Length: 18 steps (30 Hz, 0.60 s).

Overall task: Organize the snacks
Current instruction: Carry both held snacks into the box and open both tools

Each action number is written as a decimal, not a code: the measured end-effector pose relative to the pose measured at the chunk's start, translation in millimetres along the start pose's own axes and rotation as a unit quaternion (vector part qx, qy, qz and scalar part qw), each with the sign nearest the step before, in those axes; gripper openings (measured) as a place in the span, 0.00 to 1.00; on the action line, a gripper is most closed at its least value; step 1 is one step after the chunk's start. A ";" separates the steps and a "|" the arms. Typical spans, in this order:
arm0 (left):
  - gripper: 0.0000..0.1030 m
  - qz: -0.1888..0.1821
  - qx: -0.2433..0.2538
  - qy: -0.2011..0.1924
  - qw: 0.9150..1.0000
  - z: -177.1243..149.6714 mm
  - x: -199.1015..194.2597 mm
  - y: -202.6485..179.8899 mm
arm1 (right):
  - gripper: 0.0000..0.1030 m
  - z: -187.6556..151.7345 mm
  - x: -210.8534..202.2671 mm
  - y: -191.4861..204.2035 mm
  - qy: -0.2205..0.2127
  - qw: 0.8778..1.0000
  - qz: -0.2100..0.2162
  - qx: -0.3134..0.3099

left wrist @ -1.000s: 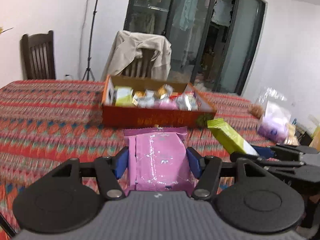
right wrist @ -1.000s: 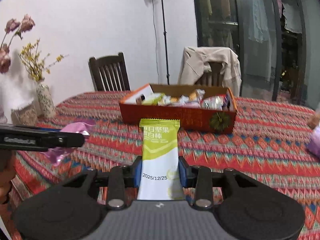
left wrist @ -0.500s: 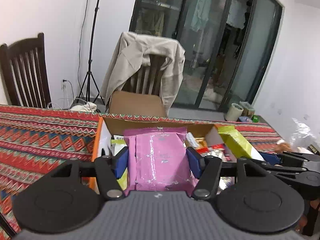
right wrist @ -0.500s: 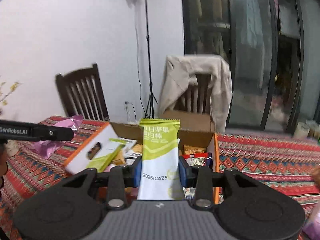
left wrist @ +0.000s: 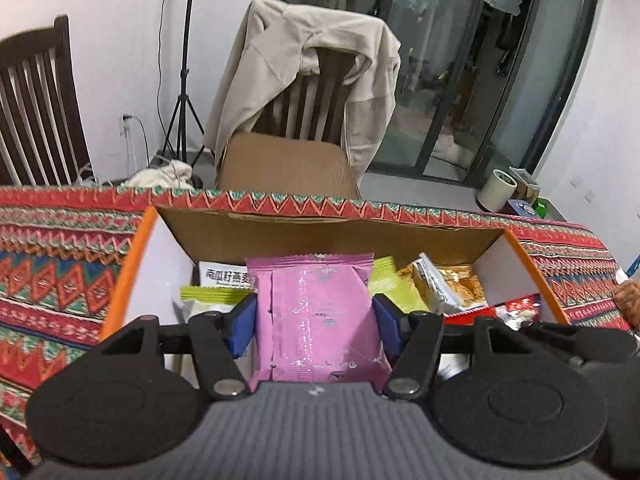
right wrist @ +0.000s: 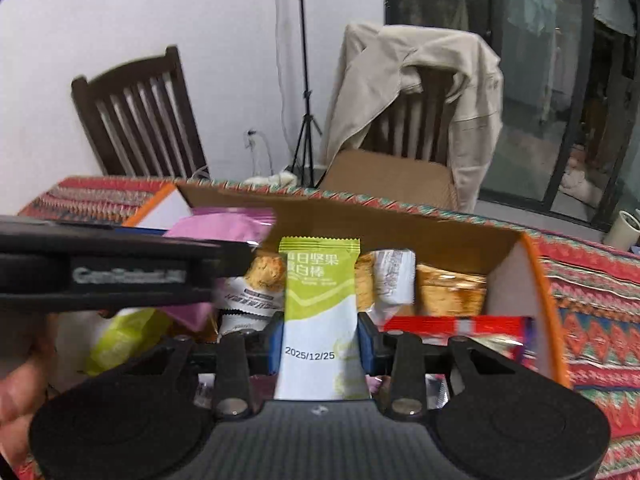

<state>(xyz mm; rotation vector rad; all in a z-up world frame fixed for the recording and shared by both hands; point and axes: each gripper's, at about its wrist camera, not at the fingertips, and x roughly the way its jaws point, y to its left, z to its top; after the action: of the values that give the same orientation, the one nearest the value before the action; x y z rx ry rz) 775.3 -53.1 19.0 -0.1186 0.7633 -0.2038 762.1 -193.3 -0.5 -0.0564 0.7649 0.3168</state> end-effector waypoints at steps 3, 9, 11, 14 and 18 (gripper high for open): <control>0.65 -0.004 -0.007 0.015 1.000 1.9 9.5 0.9 | 0.39 3.4 14.3 11.3 0.018 0.999 0.004 -0.033; 0.77 -0.010 0.005 -0.003 1.000 2.2 -5.0 5.3 | 0.62 5.1 2.5 10.8 0.012 0.999 0.015 -0.036; 0.77 -0.017 0.011 -0.002 1.000 0.5 -14.0 8.9 | 0.62 6.4 -6.7 6.0 0.005 0.999 0.018 -0.031; 0.77 -0.008 0.022 -0.004 1.000 0.0 -29.7 13.7 | 0.62 8.3 -21.6 1.0 0.000 0.999 0.016 -0.031; 0.77 0.011 0.031 -0.013 0.999 3.5 -61.6 23.2 | 0.60 11.0 -44.0 -3.2 -0.003 0.999 0.010 -0.039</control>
<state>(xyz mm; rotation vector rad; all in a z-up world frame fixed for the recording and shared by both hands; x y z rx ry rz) 737.6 -16.5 58.8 -0.0535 0.7314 -0.2037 740.6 -206.1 37.6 -0.1224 0.7481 0.3650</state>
